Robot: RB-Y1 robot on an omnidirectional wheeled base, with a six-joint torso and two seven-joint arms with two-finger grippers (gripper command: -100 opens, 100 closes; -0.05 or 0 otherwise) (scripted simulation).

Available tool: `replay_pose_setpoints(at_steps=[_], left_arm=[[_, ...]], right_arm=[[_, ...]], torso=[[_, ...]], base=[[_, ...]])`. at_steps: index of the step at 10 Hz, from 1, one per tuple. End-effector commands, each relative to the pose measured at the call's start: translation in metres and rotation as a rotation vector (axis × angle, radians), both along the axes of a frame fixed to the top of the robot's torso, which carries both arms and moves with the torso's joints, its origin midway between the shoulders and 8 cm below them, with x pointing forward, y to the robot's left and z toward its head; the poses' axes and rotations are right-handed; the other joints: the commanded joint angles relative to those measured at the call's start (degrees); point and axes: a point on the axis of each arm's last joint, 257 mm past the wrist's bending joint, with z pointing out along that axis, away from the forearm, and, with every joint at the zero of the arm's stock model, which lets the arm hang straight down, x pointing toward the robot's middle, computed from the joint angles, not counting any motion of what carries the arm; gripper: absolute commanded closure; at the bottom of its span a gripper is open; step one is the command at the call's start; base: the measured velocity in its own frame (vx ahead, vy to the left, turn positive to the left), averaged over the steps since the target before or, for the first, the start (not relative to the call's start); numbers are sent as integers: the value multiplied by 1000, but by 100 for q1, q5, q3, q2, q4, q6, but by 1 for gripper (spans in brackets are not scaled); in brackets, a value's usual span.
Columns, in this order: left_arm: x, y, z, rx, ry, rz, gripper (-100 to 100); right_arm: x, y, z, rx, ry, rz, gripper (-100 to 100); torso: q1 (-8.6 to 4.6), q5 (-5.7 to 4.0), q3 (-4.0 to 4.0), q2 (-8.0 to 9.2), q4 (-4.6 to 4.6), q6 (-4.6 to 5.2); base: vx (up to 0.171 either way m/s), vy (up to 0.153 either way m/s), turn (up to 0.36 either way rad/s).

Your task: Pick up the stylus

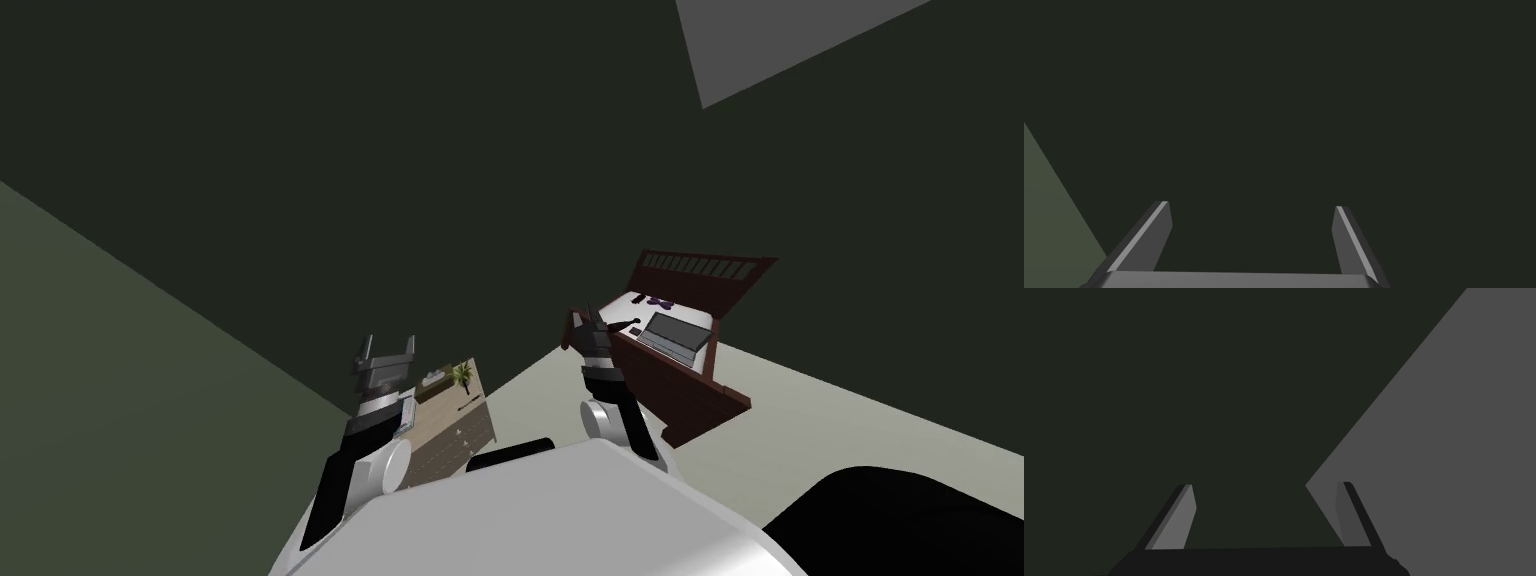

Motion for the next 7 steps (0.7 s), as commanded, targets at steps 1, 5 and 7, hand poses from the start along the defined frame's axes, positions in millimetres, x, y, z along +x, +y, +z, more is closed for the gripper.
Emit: replay_pose_setpoints(at_steps=[1,5,7], left_arm=[[6,1,-12,-30,20,-13,-100],[26,7,-52,-173,70,-74,-100],[33,11,-76,-227,108,-87,-100]], right_arm=[[0,0,0,0,0,0,0],[0,0,0,0,0,0,0],[0,0,0,0,0,0,0]], torso=[[0,0,0,0,0,0],[0,0,0,0,0,0],[1,0,0,0,0,-2]], base=[[-1,-3,-32],[-1,-5,-71],[0,-4,-48]])
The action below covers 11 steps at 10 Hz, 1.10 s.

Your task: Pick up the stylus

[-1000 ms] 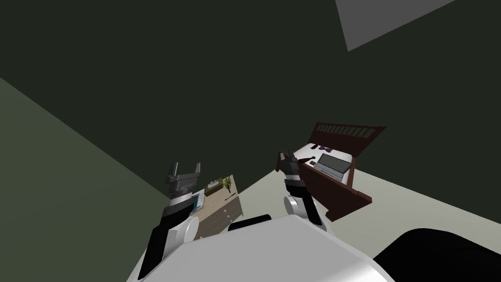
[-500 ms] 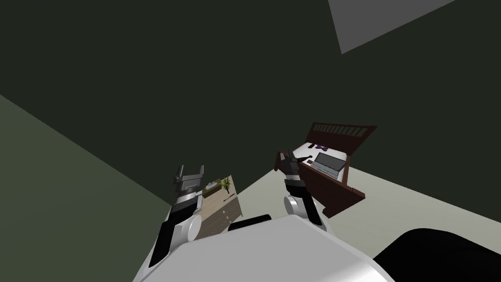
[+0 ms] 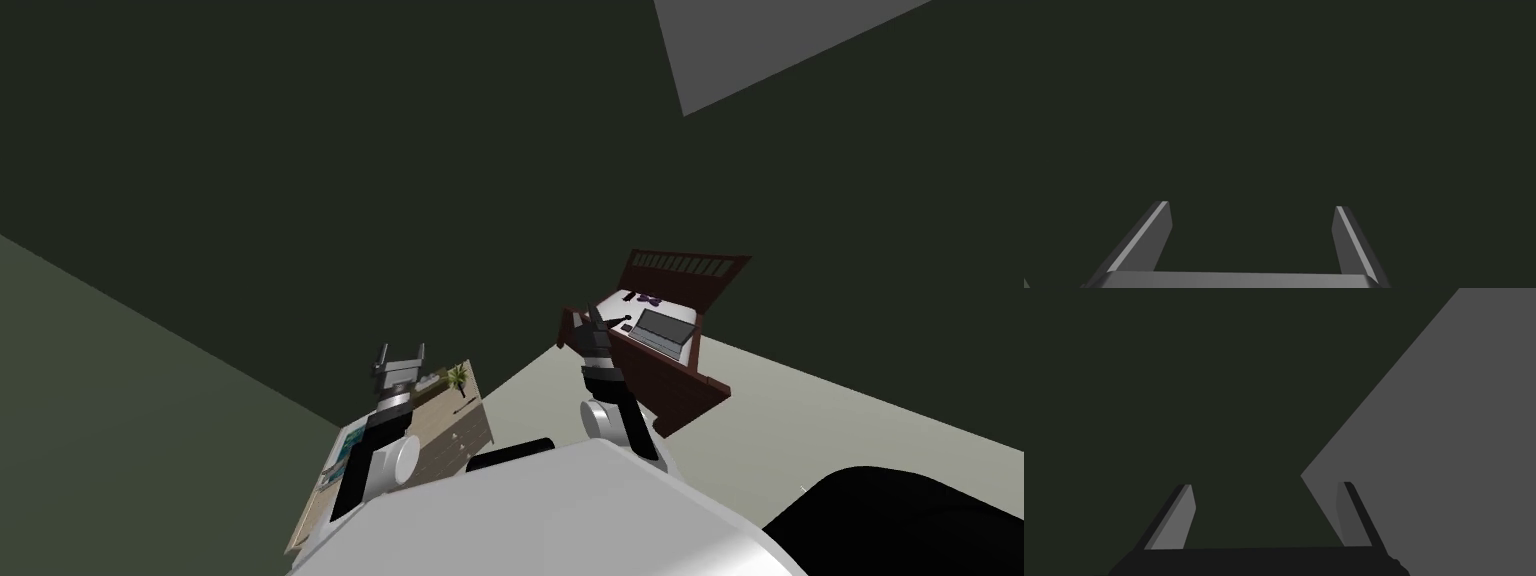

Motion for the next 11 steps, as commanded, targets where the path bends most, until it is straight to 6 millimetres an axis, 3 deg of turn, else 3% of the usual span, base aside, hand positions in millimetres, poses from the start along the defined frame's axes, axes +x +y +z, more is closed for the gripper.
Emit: replay_pose_setpoints(at_steps=[1,11], left_arm=[[4,0,-13,-29,25,-7,-100],[28,12,-116,-304,169,-48,-100]], right_arm=[[0,0,0,0,0,0,0],[0,0,0,0,0,0,0]], torso=[[0,0,0,0,0,0],[0,0,0,0,0,0]], base=[[0,-3,-39],[-1,-3,-56]])
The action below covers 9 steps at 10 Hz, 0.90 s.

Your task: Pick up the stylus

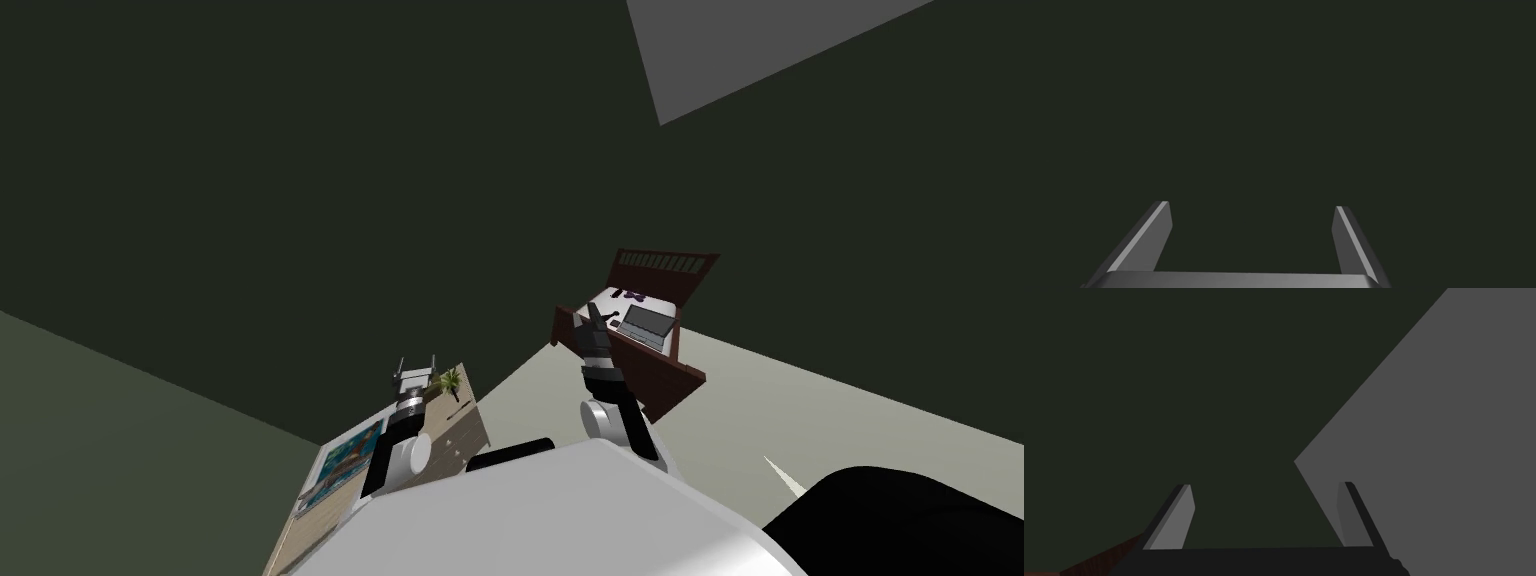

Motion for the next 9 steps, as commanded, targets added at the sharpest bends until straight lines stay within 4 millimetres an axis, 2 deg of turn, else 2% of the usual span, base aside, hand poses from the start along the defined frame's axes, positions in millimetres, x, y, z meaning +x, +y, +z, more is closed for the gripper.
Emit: replay_pose_setpoints(at_steps=[1,3,4,5,9], left_arm=[[2,1,-20,-64,27,-3,-100],[5,1,-35,-119,44,-6,-100],[2,3,-49,-119,75,1,-100],[2,4,-50,-119,76,1,-100],[2,5,-92,-225,136,9,-100]], right_arm=[[0,0,0,0,0,0,0],[0,0,0,0,0,0,0],[0,0,0,0,0,0,0],[0,0,0,0,0,0,0],[0,0,0,0,0,0,0]], torso=[[0,0,0,0,0,0],[-1,0,1,1,0,0],[-1,0,1,2,1,1],[0,0,1,2,1,0],[-1,0,1,1,1,1]], base=[[0,-4,-59],[-2,-2,-48],[-3,-2,-45],[0,0,0],[-3,-2,-53]])
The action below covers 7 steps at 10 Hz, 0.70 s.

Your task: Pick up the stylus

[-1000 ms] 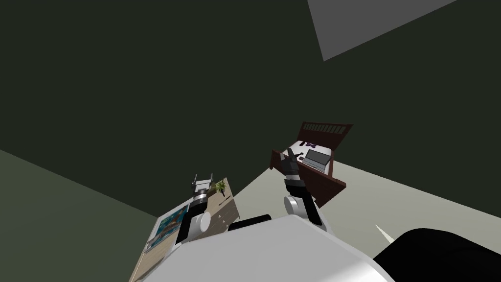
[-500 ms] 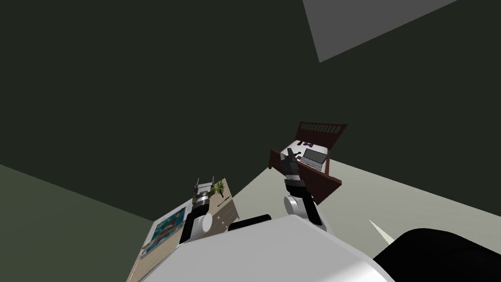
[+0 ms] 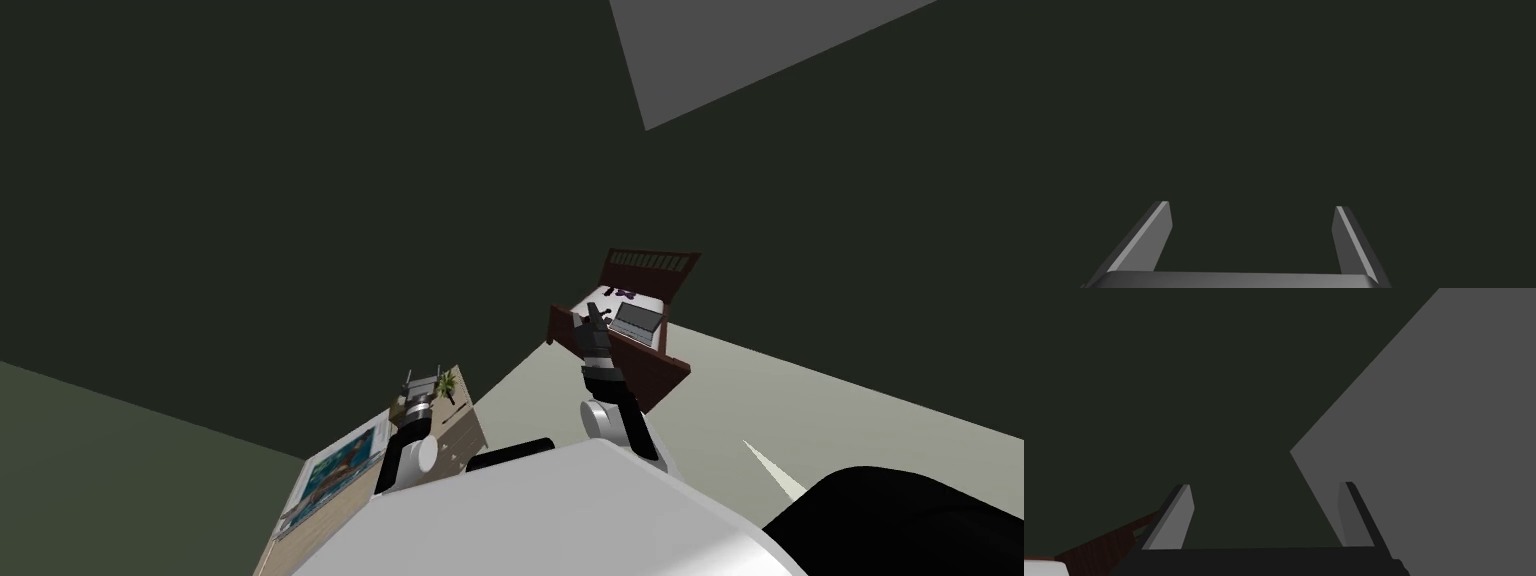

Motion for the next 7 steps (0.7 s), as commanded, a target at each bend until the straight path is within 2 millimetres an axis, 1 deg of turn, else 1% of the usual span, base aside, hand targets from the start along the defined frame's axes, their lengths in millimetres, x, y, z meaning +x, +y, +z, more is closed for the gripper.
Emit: replay_pose_setpoints(at_steps=[1,2,3,4,5,6,7], left_arm=[[1,-2,-15,-60,14,4,-100],[-3,0,-28,-59,41,8,-100],[-4,0,-29,-59,44,9,-100],[0,-2,-35,-110,43,12,-100],[-4,0,-45,-109,66,16,-100],[-6,0,-49,-109,74,18,-100],[-5,-2,-60,-157,84,24,-100]], right_arm=[[0,0,0,0,0,0,0],[0,0,0,0,0,0,0],[0,0,0,0,0,0,0],[0,0,0,0,0,0,0],[0,0,0,0,0,0,0],[0,0,0,0,0,0,0],[0,0,0,0,0,0,0]], torso=[[0,0,0,0,0,0],[-1,0,0,0,0,2],[-1,0,0,1,0,0],[0,0,0,-1,0,0],[-1,0,0,-1,0,2],[0,0,0,0,0,0],[0,0,0,-1,0,0]], base=[[-3,-3,-60],[-2,-1,-37],[0,0,0],[-3,-2,-53],[-2,-2,-48],[0,0,0],[-4,-1,-57]])
